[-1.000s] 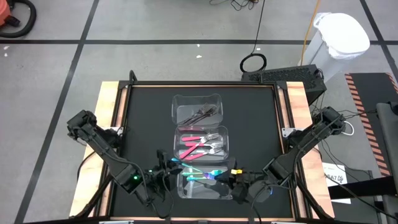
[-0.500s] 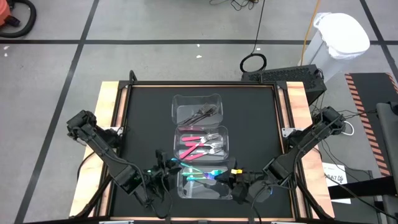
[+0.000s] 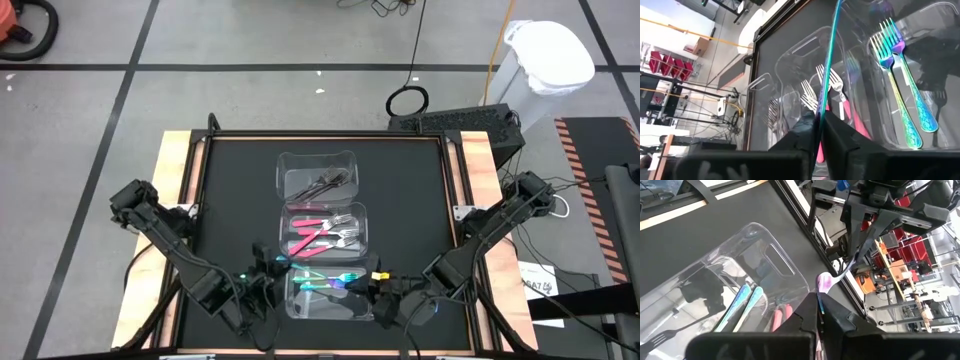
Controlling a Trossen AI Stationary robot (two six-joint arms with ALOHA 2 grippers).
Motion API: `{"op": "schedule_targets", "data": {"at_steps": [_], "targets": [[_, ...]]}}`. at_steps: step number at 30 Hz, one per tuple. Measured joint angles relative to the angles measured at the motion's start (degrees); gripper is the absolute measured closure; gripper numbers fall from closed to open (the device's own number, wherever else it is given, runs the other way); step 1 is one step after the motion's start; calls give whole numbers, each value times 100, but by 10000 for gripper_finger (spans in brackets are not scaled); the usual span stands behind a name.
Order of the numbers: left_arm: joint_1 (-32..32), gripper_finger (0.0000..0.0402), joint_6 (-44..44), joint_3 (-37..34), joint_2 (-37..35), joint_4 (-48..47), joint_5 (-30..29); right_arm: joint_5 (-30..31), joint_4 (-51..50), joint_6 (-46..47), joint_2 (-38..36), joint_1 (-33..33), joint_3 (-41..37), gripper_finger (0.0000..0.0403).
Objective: Sort silverware by color (type)
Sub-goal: Put the left blue fork into the bottom transparent bin
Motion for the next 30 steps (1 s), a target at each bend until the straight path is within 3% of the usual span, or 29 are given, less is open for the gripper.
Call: {"op": "schedule_targets", "data": {"at_steps": [7,19,25,30], "targets": [[4,386,0,-2,0,-155,-2,17,11,8,-1,-6,0,399],[45,259,-86,-2,0,-110,-213,25,9,0,-2,0,0,399],[67,255,-194,-2,0,-347,-232,24,9,-3,-2,0,0,399],[81,281,-196,-2,0,-408,-229,24,7,-3,-2,0,0,399]]}}
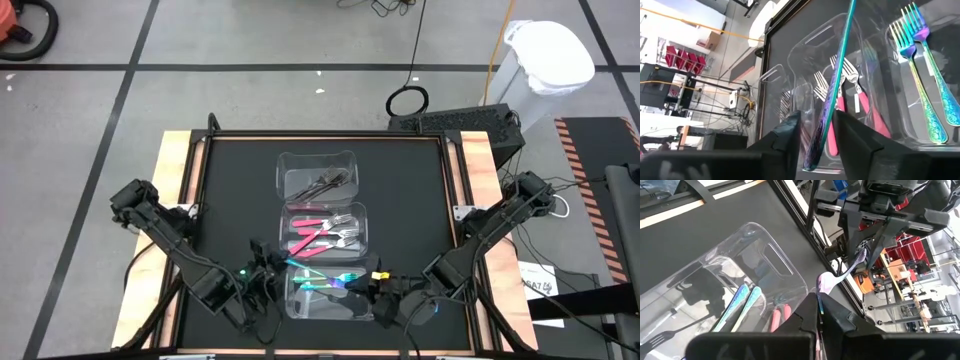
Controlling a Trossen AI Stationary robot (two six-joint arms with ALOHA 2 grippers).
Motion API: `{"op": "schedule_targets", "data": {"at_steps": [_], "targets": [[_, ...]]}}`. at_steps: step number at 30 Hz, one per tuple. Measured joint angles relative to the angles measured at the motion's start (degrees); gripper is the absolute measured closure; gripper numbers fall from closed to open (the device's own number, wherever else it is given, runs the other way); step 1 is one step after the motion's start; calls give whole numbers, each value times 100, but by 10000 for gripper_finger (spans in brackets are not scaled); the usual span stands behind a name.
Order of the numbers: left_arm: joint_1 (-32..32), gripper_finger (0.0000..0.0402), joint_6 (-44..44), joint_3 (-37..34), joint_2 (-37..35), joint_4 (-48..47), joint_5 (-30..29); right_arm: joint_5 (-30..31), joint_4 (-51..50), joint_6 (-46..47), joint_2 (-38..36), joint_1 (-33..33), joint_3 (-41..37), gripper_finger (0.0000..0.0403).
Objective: Sort silverware by color (type)
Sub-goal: Put the left blue fork into the bottom transparent bin
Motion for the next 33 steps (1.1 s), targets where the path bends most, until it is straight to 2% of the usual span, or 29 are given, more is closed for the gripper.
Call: {"op": "schedule_targets", "data": {"at_steps": [9,12,20,28,33], "targets": [[-9,372,71,-2,0,-58,70,0,3,2,-6,-1,2,399],[-17,391,157,-2,0,-76,175,0,21,8,-9,-2,7,399],[-15,391,90,-2,0,-83,188,-1,8,66,-9,-2,7,394],[-44,391,-2,-2,0,-78,142,76,-7,357,-9,-4,7,335],[-78,391,-24,-2,0,-47,93,443,-138,606,-9,78,7,309]]}}
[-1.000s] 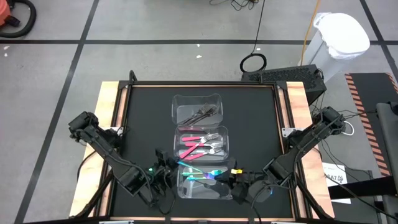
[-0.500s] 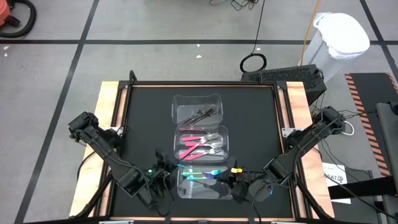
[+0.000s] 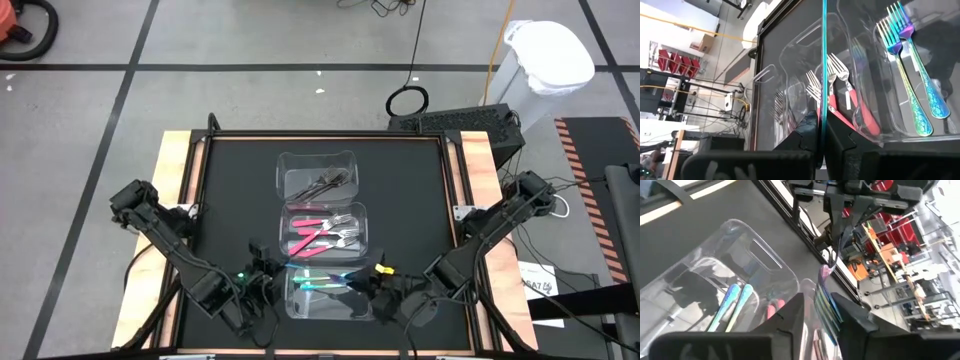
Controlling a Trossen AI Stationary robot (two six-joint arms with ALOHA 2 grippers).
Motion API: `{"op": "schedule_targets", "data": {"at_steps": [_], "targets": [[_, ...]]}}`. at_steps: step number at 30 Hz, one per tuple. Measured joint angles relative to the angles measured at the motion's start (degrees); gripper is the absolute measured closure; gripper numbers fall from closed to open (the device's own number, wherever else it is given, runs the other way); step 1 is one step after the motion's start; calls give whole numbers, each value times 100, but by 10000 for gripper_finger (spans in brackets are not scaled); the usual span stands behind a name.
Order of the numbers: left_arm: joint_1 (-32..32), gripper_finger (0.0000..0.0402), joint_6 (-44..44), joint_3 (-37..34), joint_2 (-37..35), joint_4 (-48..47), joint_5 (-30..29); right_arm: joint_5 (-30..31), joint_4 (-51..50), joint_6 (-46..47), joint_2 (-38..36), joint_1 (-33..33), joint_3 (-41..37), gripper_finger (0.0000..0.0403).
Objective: Sort silverware by color (type)
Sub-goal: Put the left blue fork into the bottom transparent bin
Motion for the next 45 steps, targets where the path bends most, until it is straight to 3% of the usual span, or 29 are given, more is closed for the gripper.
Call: {"op": "schedule_targets", "data": {"at_steps": [18,29,35,40,45], "targets": [[-369,391,-11,359,-7,427,-175,174,-1306,1440,-832,757,-4,296],[-260,391,442,402,298,519,-49,1311,-1444,1789,-1019,1371,-4,300],[-13,391,540,826,683,487,-11,2077,-1435,1735,-1023,1684,-4,300],[159,391,679,1156,1111,349,491,2693,-1407,1593,-1023,1913,-4,300],[359,391,281,1513,1494,-245,1037,3328,-1362,1435,-1023,2107,-4,300]]}}
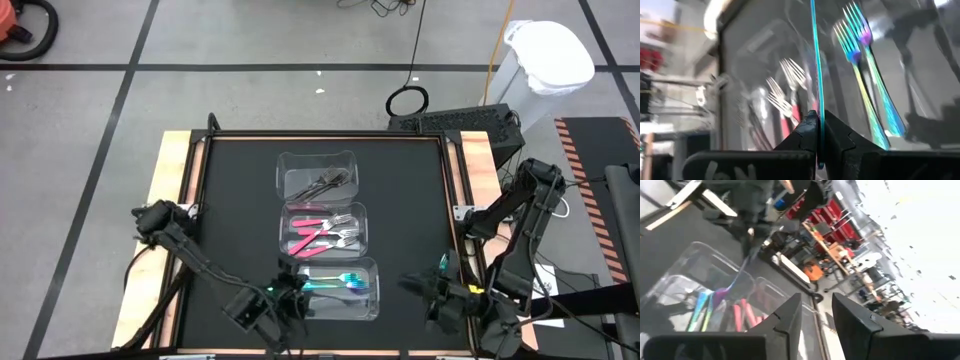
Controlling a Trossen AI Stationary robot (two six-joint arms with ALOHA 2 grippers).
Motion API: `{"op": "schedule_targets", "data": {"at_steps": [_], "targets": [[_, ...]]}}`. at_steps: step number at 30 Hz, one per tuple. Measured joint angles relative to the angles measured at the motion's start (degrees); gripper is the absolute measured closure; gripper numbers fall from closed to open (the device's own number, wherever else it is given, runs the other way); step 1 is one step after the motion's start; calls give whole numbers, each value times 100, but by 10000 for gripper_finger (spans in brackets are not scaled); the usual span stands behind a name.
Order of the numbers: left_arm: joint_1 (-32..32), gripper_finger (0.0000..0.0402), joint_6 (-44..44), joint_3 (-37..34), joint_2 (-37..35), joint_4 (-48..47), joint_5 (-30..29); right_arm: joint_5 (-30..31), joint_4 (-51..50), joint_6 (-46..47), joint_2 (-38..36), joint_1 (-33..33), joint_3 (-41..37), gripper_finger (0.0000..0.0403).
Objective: Sort silverware by color (type)
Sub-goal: Put the left blue fork into the bottom transparent bin
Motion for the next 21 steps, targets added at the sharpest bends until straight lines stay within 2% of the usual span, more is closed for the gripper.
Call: {"op": "schedule_targets", "data": {"at_steps": [6,21], "targets": [[219,391,-216,198,328,-455,482,230,2,-13,0,77,0,300],[481,391,-58,200,511,-533,959,220,128,-137,0,77,0,300]]}}
